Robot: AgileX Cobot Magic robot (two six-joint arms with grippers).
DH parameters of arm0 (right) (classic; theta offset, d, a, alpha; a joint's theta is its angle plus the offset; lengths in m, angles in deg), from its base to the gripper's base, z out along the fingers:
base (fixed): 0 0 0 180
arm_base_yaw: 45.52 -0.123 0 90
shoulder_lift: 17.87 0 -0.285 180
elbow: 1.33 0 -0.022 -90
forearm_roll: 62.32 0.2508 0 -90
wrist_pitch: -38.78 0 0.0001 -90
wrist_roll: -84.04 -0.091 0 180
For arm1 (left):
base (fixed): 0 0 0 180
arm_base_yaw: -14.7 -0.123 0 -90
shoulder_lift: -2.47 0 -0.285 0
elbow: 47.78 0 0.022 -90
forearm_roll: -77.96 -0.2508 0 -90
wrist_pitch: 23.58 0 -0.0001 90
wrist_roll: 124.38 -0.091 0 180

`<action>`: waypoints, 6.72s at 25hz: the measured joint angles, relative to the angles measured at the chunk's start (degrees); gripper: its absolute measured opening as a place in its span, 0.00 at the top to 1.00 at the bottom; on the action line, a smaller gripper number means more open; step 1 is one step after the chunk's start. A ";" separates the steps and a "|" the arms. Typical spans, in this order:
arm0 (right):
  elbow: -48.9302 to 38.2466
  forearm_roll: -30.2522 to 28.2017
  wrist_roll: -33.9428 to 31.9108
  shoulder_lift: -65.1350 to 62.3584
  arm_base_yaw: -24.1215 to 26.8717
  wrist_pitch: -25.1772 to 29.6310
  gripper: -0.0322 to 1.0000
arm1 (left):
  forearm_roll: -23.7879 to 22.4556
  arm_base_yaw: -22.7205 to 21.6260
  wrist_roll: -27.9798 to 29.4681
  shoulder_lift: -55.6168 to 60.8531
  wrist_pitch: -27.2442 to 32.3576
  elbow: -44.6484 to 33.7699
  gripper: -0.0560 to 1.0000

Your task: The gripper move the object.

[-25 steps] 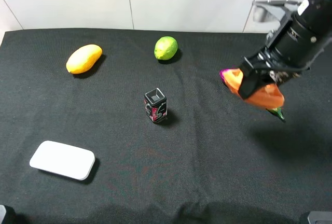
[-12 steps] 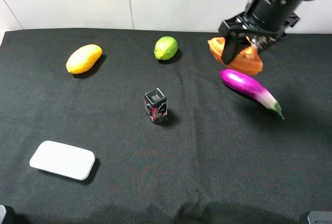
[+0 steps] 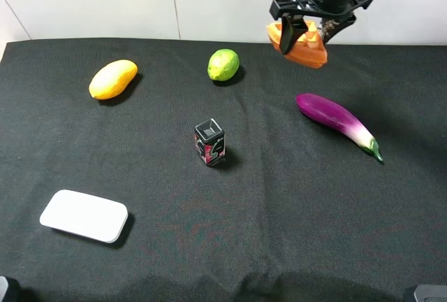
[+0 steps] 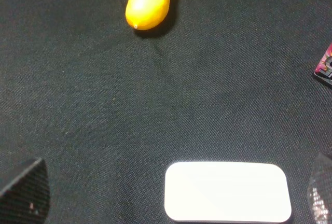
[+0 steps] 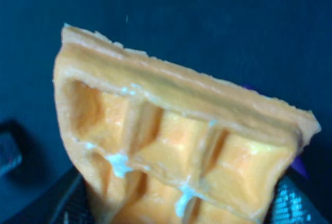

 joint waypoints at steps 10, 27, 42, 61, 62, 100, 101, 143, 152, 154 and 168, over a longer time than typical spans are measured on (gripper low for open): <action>8.08 0.54 -2.48 8.78 0.00 -4.36 0.51 | 0.00 0.00 0.00 0.00 0.00 0.00 0.00; 8.08 2.50 -4.39 16.20 0.00 -19.64 0.51 | 0.00 0.00 0.00 0.00 0.00 0.00 0.00; 8.08 0.09 -5.72 22.09 0.40 -27.14 0.51 | 0.00 0.00 0.00 0.00 0.00 0.00 0.00; 8.08 -5.13 -7.11 23.58 0.47 -28.68 0.51 | 0.00 0.00 0.00 0.00 0.00 0.00 0.00; 8.08 -5.13 -7.11 23.58 0.47 -28.55 0.51 | 0.00 0.00 0.00 0.00 0.00 0.00 0.00; 8.08 -5.07 -7.01 12.83 0.47 -13.76 0.30 | 0.00 0.00 0.00 0.00 0.00 0.00 0.00; 8.08 -5.07 -7.01 12.22 0.47 -12.69 0.30 | 0.00 0.00 0.00 0.00 0.00 0.00 0.00; -19.80 4.05 -2.85 -28.26 0.47 7.83 0.30 | 0.00 0.00 0.00 0.00 0.00 0.00 0.00; -28.94 3.02 -2.85 -43.67 0.47 7.92 0.30 | 0.00 0.00 0.00 0.00 0.00 0.00 0.00; -29.82 3.02 -2.85 -47.12 0.47 8.00 0.30 | 0.00 0.00 0.00 0.00 0.00 0.00 0.00; -34.22 0.25 -2.85 -68.91 3.26 8.13 0.30 | 0.00 0.00 0.00 0.00 0.00 0.00 0.00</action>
